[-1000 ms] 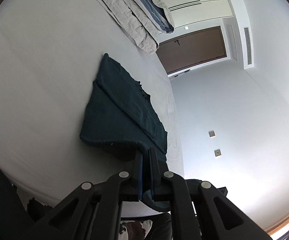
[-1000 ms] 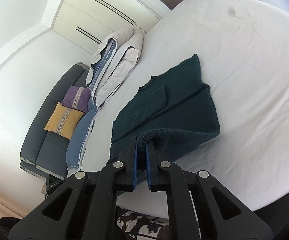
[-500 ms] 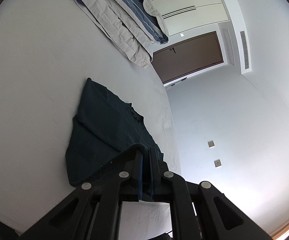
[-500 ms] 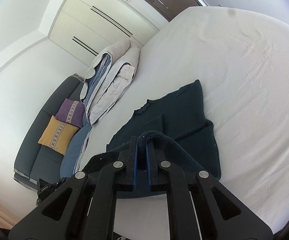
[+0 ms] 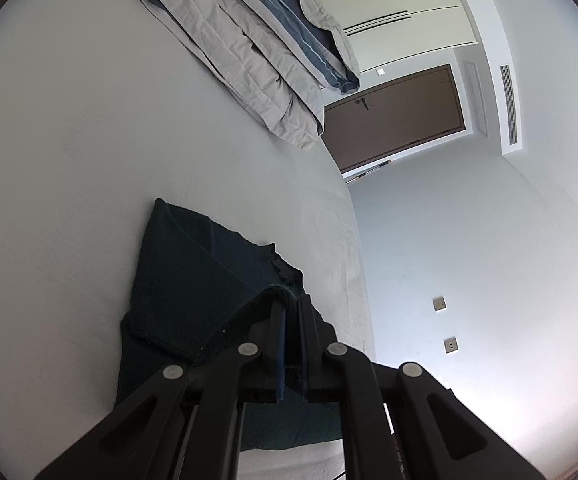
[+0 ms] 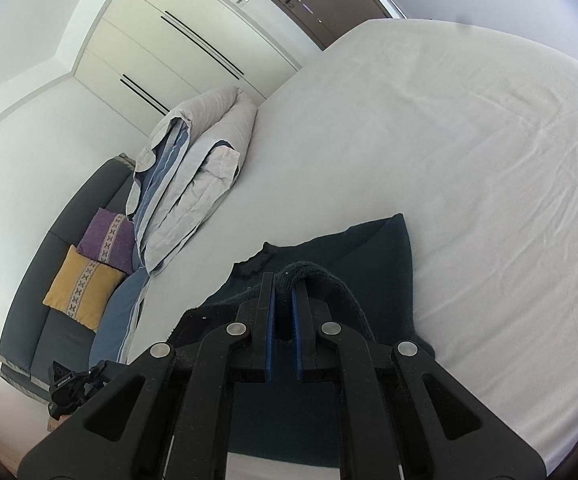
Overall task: Fold small clothes
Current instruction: 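Carry the held hem over the sweater toward the collar with both grippers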
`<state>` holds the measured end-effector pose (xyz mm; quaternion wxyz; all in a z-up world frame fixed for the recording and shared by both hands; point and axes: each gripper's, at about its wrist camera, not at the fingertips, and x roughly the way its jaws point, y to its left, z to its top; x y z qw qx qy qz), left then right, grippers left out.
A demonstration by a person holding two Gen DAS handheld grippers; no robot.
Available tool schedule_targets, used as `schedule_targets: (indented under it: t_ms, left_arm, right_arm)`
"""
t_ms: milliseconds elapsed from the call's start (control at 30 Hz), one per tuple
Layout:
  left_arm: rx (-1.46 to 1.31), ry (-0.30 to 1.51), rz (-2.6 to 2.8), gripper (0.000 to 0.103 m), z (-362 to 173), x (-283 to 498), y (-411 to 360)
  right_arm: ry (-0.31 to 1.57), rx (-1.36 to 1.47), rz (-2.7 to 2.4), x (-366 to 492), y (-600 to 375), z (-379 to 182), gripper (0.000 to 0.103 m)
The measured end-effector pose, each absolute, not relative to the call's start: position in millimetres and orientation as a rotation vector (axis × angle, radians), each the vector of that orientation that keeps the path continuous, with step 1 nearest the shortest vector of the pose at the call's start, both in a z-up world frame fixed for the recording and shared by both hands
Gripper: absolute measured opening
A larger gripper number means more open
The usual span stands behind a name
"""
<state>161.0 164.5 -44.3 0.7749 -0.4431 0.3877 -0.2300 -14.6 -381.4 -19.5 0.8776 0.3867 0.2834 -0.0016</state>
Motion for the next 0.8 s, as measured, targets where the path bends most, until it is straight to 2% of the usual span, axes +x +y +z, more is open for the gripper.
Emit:
schedule_targets:
  t_ms: [300, 600, 667, 700, 733, 800]
  left_arm:
    - [-0.917, 0.88, -0.445, 0.006, -62.9, 231.9, 148.8]
    - [-0.871, 0.971, -0.338, 0.007, -115.1, 305.9, 127.9]
    - [-0.834, 1.006, -0.317, 0.008, -126.0, 315.9, 122.6]
    - [-0.818, 1.023, -0.31, 0.016, -131.7, 320.0, 120.0]
    - [-0.817, 1.034, -0.311, 0.03, -134.6, 321.3, 119.0]
    - [-0.822, 1.031, -0.312, 0.044, -135.8, 317.1, 120.2]
  right_arm:
    - [0.633, 0.834, -0.059, 75.0, -399.6, -57.9, 0.006]
    - [0.729, 0.866, -0.146, 159.2, -424.0, -114.8, 0.006]
    - [0.766, 0.881, -0.157, 174.2, -428.3, -131.8, 0.009]
    - [0.785, 0.877, -0.171, 180.3, -429.2, -139.3, 0.009]
    - [0.793, 0.873, -0.172, 183.8, -428.0, -144.4, 0.011]
    - [0.79, 0.845, -0.17, 186.4, -422.6, -147.0, 0.022]
